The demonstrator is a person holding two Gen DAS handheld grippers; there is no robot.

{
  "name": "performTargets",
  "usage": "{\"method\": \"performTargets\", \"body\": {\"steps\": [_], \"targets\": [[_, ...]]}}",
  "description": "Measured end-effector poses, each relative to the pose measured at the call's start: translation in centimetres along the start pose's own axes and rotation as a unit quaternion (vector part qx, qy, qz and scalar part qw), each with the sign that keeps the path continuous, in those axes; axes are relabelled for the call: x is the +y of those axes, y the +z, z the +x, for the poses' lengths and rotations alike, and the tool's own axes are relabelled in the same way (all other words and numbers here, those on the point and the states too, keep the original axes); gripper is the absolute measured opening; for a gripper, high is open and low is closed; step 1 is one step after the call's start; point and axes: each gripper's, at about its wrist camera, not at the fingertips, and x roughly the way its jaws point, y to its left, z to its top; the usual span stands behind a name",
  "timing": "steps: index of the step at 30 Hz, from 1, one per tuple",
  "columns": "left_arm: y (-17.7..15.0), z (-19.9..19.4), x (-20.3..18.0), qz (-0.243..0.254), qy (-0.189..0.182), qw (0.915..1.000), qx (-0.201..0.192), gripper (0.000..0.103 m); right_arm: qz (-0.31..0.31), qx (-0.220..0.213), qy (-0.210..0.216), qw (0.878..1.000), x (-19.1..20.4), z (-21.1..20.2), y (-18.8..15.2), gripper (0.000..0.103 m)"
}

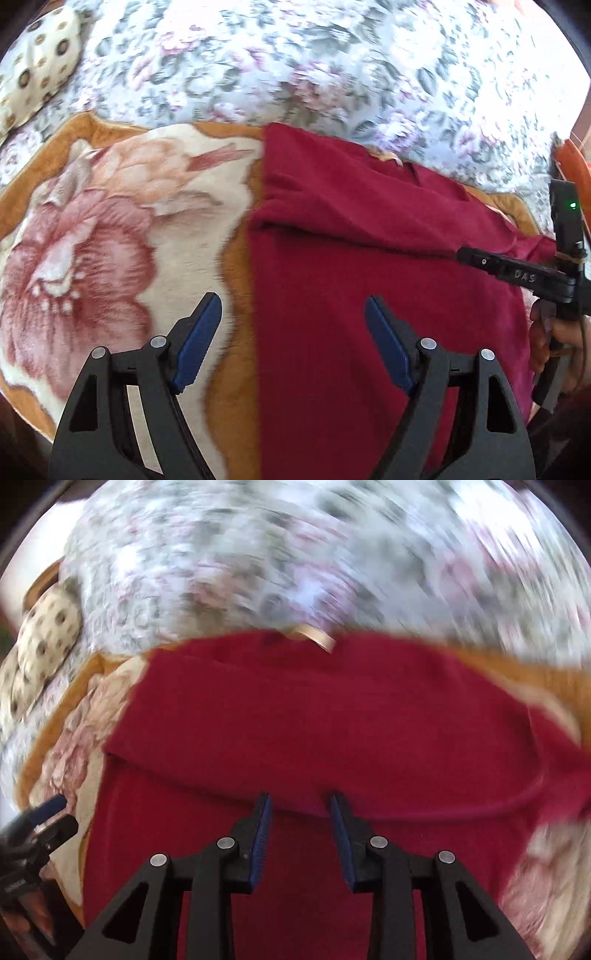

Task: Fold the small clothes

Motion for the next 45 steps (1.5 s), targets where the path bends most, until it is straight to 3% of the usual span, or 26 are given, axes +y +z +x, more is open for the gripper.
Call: {"method": "performTargets", "body": {"steps": [2, 4, 8, 11, 14, 16, 18, 25, 28, 30, 35, 38, 45], "targets": [[0.1, 0.3, -1.5, 0.012, -0.009, 0.9999, 0.002, 0.080, 0.037, -0.014, 0.030, 0.999, -1.7, -1.9, -0.5, 0.031], [0.3, 0.5, -2.9, 0.022, -0.019, 0.9996, 0.003, 0.080, 0.047, -0.047, 0.030, 0.997, -3.0, -4.6, -1.0, 0.031], [0.7, 1.1, -5.3, 0.037, -0.038, 0.9986, 0.008, 0.080, 0.092, -0.095, -0.050, 0.990, -7.5, -10.5, -3.3, 0.032], [0.8, 1.5, -6.9, 0.053, -0.044, 0.9976, 0.010, 0.080, 0.096, -0.130, -0.140, 0.977, -10.1, -15.1, -5.2, 0.032], [1.2, 1.9, -8.4, 0.065, -0.049, 0.9966, 0.010, 0.080, 0.085, -0.156, -0.219, 0.959, -11.9, -18.4, -6.2, 0.045], [1.3, 2.0, -9.4, 0.071, -0.056, 0.9958, 0.009, 0.080, 0.095, -0.159, -0.260, 0.948, -13.8, -19.3, -6.6, 0.047], [1.1, 2.1, -10.1, 0.078, -0.059, 0.9951, 0.010, 0.080, 0.111, -0.159, -0.269, 0.943, -14.6, -19.6, -7.0, 0.047], [0.6, 2.8, -10.6, 0.088, -0.052, 0.9945, 0.025, 0.080, 0.108, -0.160, -0.223, 0.955, -12.8, -17.2, -9.6, 0.047], [0.7, 2.8, -10.2, 0.079, -0.050, 0.9953, 0.023, 0.080, 0.182, -0.169, -0.135, 0.959, -14.1, -16.8, -10.7, 0.047], [0.7, 2.9, -9.9, 0.074, -0.050, 0.9957, 0.024, 0.080, 0.241, -0.193, -0.090, 0.947, -15.4, -17.0, -11.6, 0.047], [0.4, 3.3, -9.9, 0.078, -0.049, 0.9953, 0.029, 0.080, 0.358, -0.205, -0.036, 0.910, -18.3, -16.2, -13.0, 0.047], [0.3, 3.4, -9.9, 0.082, -0.046, 0.9952, 0.030, 0.080, 0.391, -0.216, -0.023, 0.895, -18.8, -16.1, -13.6, 0.047], [0.3, 3.7, -9.7, 0.075, -0.048, 0.9955, 0.031, 0.080, 0.422, -0.199, -0.009, 0.884, -19.4, -16.0, -15.0, 0.048]]}}
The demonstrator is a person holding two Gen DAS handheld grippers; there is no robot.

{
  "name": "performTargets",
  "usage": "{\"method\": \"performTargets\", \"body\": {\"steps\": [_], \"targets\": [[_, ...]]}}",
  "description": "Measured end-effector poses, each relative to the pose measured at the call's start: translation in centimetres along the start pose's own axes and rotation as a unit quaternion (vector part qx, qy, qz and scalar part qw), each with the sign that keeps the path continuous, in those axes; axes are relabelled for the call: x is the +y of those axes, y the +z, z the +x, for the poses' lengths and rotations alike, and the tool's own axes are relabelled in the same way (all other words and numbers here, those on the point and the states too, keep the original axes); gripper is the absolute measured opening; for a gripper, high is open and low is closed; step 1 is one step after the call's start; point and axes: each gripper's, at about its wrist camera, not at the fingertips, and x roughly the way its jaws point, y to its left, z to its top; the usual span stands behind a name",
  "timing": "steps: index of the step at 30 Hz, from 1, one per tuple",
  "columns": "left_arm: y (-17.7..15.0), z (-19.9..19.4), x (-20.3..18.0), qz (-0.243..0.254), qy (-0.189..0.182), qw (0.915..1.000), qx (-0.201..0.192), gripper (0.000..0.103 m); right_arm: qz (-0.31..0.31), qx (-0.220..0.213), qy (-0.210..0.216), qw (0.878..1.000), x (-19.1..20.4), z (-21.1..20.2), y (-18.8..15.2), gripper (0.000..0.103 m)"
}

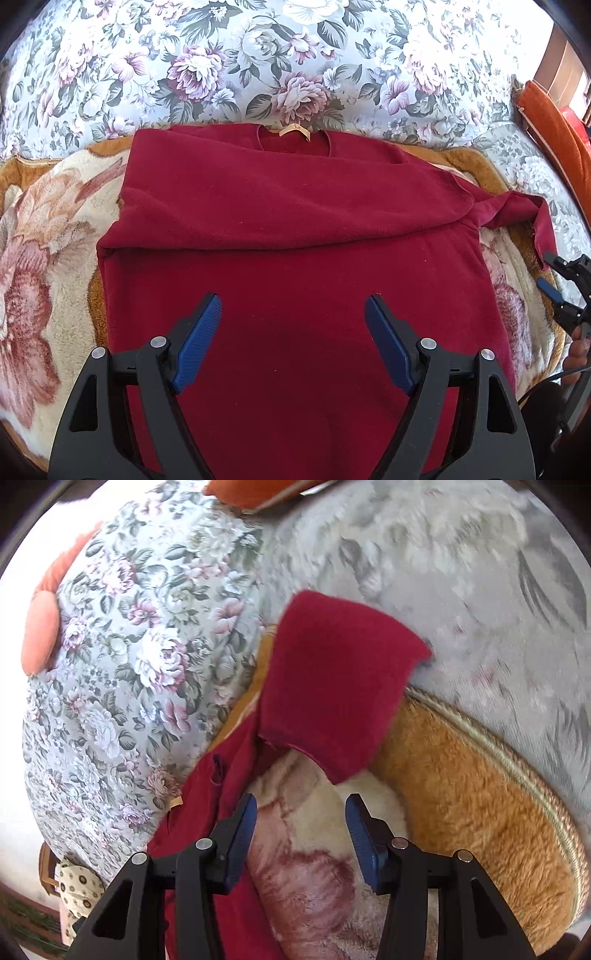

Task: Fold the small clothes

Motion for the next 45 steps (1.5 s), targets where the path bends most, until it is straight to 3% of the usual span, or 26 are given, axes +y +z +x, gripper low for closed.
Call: {"method": "performTargets", "body": {"steps": [5, 7, 9, 10, 13, 16, 22, 25, 29, 33, 34, 36, 37, 39, 43, 45], "targets": [[-0.2, 0.1, -0.2, 0.004, 0.003, 1.0000, 0.003, 0.080, 0.038, -0.066, -0.004, 0.997, -1.5, -0.7, 1.2, 0.048], [-0.2, 0.0, -0.1, 0.000, 0.000, 1.0000, 0.003, 0.080, 0.026, -0.058, -0.011, 0.998, -1.4, 0.1, 1.9, 0.043], [-0.2, -0.3, -0.1, -0.001, -0.001, 1.0000, -0.001, 0.080, 0.000, -0.059, -0.020, 0.998, -0.8, 0.5, 2.6, 0.008], [-0.2, -0.5, -0.1, 0.000, -0.001, 1.0000, -0.003, 0.080, -0.009, -0.069, -0.025, 0.997, -0.6, 0.1, 3.0, 0.005], [0.0, -0.9, 0.5, -0.002, 0.003, 0.9999, -0.010, 0.080, -0.051, -0.131, -0.031, 0.990, 1.3, -3.1, 4.5, 0.005], [0.1, -1.1, 1.3, -0.017, 0.001, 0.9998, -0.014, 0.080, -0.133, -0.187, -0.033, 0.973, 5.6, -6.9, 6.7, 0.004], [0.1, -1.9, 2.7, -0.040, -0.003, 0.9988, -0.028, 0.080, -0.264, -0.206, 0.073, 0.939, 16.0, -11.0, 8.6, 0.004], [0.7, -2.9, 4.0, -0.056, -0.004, 0.9973, -0.047, 0.080, -0.326, -0.182, 0.126, 0.919, 21.3, -10.4, 7.5, 0.004], [1.3, -4.4, 6.4, -0.080, 0.002, 0.9942, -0.071, 0.080, -0.404, -0.093, 0.215, 0.884, 28.9, -6.8, 3.9, 0.004], [1.2, -6.0, 9.3, -0.107, 0.019, 0.9892, -0.099, 0.080, -0.484, 0.000, 0.277, 0.830, 35.5, -2.3, -2.0, 0.004], [1.1, -6.2, 9.9, -0.113, 0.023, 0.9881, -0.102, 0.080, -0.503, 0.042, 0.297, 0.811, 37.4, -0.3, -4.1, 0.004], [0.9, -6.4, 11.3, -0.127, 0.030, 0.9857, -0.107, 0.080, -0.510, 0.119, 0.321, 0.789, 39.3, 3.4, -6.8, 0.005], [0.8, -6.5, 11.9, -0.132, 0.032, 0.9850, -0.107, 0.080, -0.507, 0.159, 0.318, 0.785, 40.0, 5.8, -8.4, 0.008], [0.7, -6.4, 12.8, -0.135, 0.039, 0.9844, -0.105, 0.080, -0.507, 0.197, 0.283, 0.790, 40.8, 9.7, -10.7, 0.040], [0.9, -6.2, 13.5, -0.134, 0.024, 0.9850, -0.106, 0.080, -0.483, 0.200, 0.277, 0.807, 39.3, 12.1, -11.1, 0.040], [1.1, -5.6, 13.7, -0.136, 0.005, 0.9860, -0.096, 0.080, -0.478, 0.191, 0.253, 0.819, 37.7, 12.1, -10.3, 0.041]]}}
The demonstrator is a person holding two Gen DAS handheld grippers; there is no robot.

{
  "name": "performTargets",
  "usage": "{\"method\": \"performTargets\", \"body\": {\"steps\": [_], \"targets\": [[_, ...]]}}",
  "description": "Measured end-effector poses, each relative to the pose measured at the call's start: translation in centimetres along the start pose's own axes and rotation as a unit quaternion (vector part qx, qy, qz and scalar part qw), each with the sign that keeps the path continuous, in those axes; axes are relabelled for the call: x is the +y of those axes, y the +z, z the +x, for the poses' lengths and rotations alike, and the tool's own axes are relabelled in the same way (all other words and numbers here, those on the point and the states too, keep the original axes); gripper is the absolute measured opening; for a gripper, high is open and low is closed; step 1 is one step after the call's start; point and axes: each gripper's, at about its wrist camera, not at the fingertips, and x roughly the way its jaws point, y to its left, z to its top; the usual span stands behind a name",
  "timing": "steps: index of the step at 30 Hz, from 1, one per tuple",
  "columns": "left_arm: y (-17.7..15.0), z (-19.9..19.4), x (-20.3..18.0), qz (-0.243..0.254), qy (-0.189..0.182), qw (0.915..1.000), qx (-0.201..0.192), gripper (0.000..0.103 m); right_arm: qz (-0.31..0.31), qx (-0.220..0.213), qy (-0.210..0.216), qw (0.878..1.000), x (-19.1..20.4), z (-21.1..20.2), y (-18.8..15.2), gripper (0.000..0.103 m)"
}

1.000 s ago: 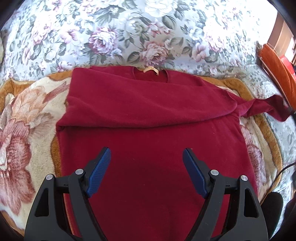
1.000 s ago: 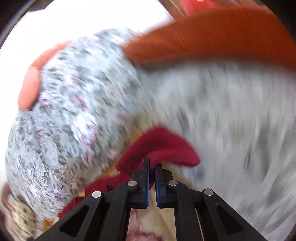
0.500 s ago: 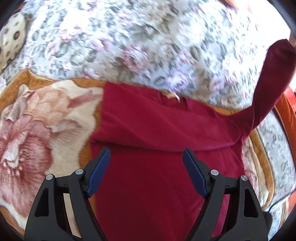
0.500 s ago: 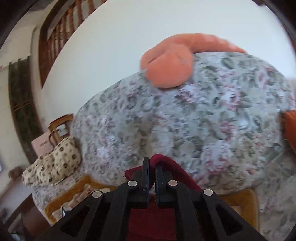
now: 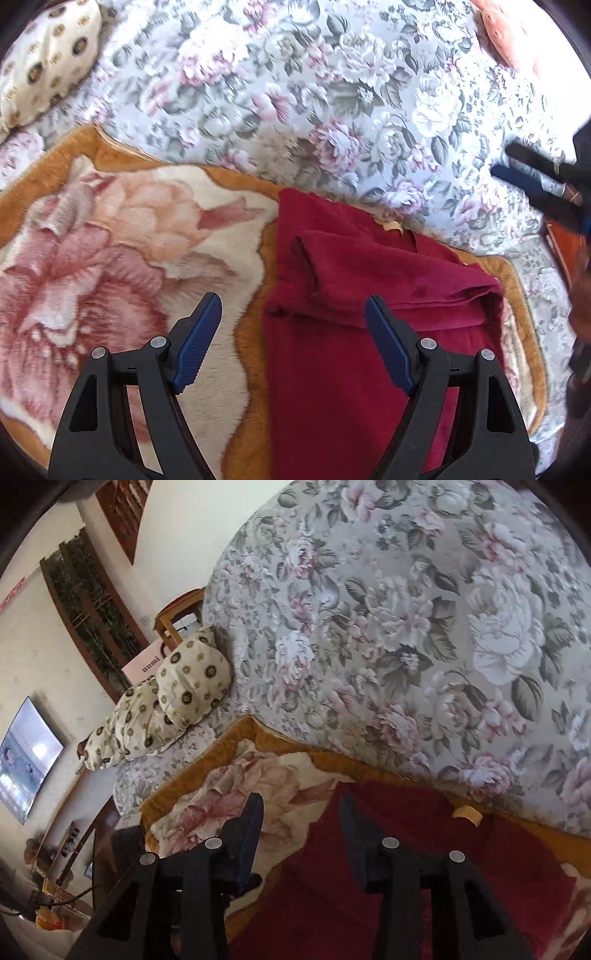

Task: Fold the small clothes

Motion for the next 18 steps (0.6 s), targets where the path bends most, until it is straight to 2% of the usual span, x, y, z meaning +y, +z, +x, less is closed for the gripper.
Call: {"method": "performTargets", "body": {"steps": [3, 5, 7, 9, 12, 14, 15, 17, 18], "targets": [[0.4, 1.3, -0.1, -0.011, -0.019, 0.9996, 0.016, 0.080, 0.000, 0.001, -0.060, 0.998, -2.3, -2.6, -2.6, 0.041], [0.7, 2.0, -0.3, -0.015, -0.030, 0.9992, 0.022, 0.080, -0.009, 0.002, -0.130, 0.992, -3.8, -4.6, -4.9, 0.041], [1.3, 2.8, -0.6, -0.018, -0.045, 0.9985, 0.025, 0.080, 0.003, -0.003, -0.203, 0.979, -6.1, -6.3, -7.3, 0.041], [1.9, 3.8, -1.0, -0.020, -0.056, 0.9978, 0.029, 0.080, 0.033, 0.001, -0.220, 0.975, -8.3, -7.3, -9.3, 0.041], [2.6, 5.9, -1.5, -0.030, -0.064, 0.9961, 0.052, 0.080, 0.099, 0.001, -0.201, 0.975, -11.3, -8.3, -11.9, 0.041], [2.9, 7.0, -1.6, -0.042, -0.078, 0.9944, 0.059, 0.080, 0.118, -0.009, -0.210, 0.970, -12.7, -9.1, -13.3, 0.041], [3.1, 7.5, -1.8, -0.044, -0.080, 0.9940, 0.061, 0.077, 0.118, -0.011, -0.224, 0.967, -13.0, -9.3, -13.7, 0.041], [3.4, 7.8, -2.2, -0.034, -0.069, 0.9954, 0.056, 0.045, 0.104, -0.011, -0.253, 0.962, -13.4, -9.5, -14.3, 0.041], [3.8, 8.1, -2.6, -0.023, -0.057, 0.9967, 0.052, 0.038, 0.089, -0.011, -0.263, 0.961, -13.3, -9.5, -14.3, 0.041]]}}
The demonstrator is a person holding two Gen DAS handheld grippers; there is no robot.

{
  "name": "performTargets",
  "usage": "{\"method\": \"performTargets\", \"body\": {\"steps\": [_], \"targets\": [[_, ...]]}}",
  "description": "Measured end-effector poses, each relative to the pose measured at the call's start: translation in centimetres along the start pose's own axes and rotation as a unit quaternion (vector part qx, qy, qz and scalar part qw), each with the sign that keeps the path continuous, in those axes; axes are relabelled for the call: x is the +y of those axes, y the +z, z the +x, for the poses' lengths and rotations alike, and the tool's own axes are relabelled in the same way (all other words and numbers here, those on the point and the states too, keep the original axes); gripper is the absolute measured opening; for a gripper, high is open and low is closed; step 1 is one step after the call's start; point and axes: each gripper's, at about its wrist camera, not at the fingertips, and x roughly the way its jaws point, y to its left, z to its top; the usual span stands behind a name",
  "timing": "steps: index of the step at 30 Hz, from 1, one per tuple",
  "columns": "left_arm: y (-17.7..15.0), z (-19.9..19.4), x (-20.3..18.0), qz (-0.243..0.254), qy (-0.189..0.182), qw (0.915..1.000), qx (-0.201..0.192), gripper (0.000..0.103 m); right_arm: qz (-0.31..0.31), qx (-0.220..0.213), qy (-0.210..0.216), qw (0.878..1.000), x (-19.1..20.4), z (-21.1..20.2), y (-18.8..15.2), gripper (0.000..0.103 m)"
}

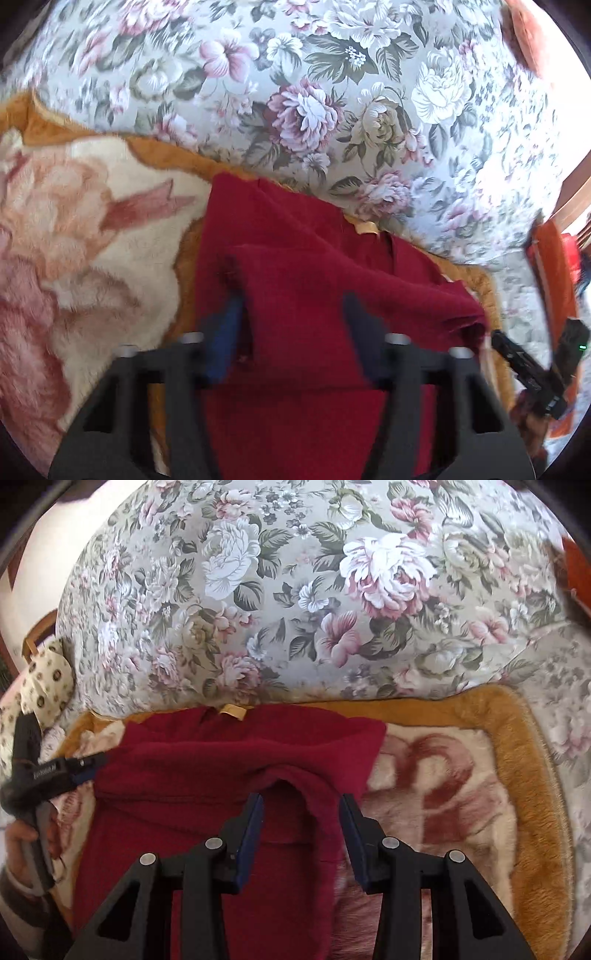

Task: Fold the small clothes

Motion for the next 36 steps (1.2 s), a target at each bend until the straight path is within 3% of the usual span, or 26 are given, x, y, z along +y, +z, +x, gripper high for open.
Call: {"method": "performTargets", "body": {"steps": [2, 5, 6, 7, 8, 11, 14, 16, 20, 24, 27, 29, 31, 36], "targets": [[0.3, 0.5, -0.3, 0.009, 0.000, 1.0000, 0.003, 0.019, -0.021, -0.008, -0.011, 1.000, 0.4, 0.0, 0.0, 0.041], [1.2, 1.4, -1.2, 0.027, 0.002, 0.9996, 0.009, 0.011, -0.065, -0.001, -0.028, 0.997, 1.4, 1.3, 0.1, 0.039], [1.5, 1.5, -1.4, 0.032, 0.003, 0.9995, 0.008, 0.010, -0.075, 0.007, -0.047, 0.996, 1.8, 2.2, 0.3, 0.020], [2.2, 1.6, -1.6, 0.034, 0.001, 0.9994, 0.007, 0.010, -0.082, 0.015, -0.065, 0.994, 1.9, 2.9, 0.4, 0.010], [3.0, 1.6, -1.7, 0.035, 0.000, 0.9994, 0.007, 0.009, -0.084, 0.013, -0.079, 0.993, 1.8, 3.2, 0.7, 0.007], [5.2, 0.6, -2.0, 0.046, 0.007, 0.9989, -0.011, 0.008, -0.038, -0.020, -0.050, 0.998, 0.6, 1.2, 1.6, 0.006], [5.9, -0.8, -0.9, 0.050, 0.017, 0.9982, -0.028, 0.008, -0.054, -0.038, -0.025, 0.998, 1.1, -0.8, 1.0, 0.006], [5.4, -0.9, 0.4, 0.045, 0.043, 0.9975, -0.032, 0.008, -0.092, -0.026, -0.024, 0.995, 1.8, -0.9, -0.4, 0.006], [3.5, 1.3, 3.2, 0.012, 0.056, 0.9983, 0.010, 0.008, -0.131, 0.050, -0.056, 0.988, 1.8, 2.2, -3.4, 0.007], [2.6, 0.3, 3.0, 0.012, 0.029, 0.9995, 0.009, 0.008, -0.080, 0.031, -0.013, 0.996, 0.6, -0.2, -2.2, 0.012], [2.7, -0.5, 2.3, 0.013, 0.017, 0.9997, 0.007, 0.022, -0.023, -0.014, 0.042, 0.999, -0.7, -2.6, -0.1, 0.015], [2.6, -0.8, 1.7, 0.018, 0.007, 0.9998, 0.008, 0.052, 0.006, -0.028, 0.066, 0.997, -1.2, -3.1, 1.5, 0.018], [2.5, -0.7, 1.5, 0.013, -0.005, 0.9998, 0.016, 0.064, 0.017, -0.038, 0.063, 0.997, -1.5, -2.9, 2.5, 0.021], [2.3, 0.3, 0.4, 0.015, -0.006, 0.9996, 0.022, 0.064, 0.042, 0.000, 0.048, 0.998, -1.5, -0.3, 3.0, 0.022]]}}
